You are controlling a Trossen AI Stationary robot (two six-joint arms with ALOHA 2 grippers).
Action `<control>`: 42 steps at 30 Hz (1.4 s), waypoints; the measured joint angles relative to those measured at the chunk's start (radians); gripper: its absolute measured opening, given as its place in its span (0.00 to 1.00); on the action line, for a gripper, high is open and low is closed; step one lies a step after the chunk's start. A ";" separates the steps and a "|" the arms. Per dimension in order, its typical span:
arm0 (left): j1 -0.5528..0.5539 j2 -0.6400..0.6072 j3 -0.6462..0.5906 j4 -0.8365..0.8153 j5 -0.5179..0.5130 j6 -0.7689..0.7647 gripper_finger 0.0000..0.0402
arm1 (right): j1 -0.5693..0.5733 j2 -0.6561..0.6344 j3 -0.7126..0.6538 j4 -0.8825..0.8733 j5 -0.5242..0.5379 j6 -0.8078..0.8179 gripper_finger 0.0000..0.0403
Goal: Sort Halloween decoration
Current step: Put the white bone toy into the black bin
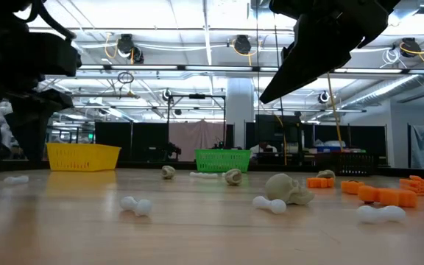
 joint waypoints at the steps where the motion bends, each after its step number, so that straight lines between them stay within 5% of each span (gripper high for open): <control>1: 0.000 0.000 0.000 0.000 -0.002 -0.002 0.60 | 0.000 0.000 0.000 0.000 0.000 0.000 0.62; 42: -0.027 0.053 -0.021 0.022 -0.076 -0.032 0.60 | 0.000 0.000 0.000 0.000 0.002 0.000 0.62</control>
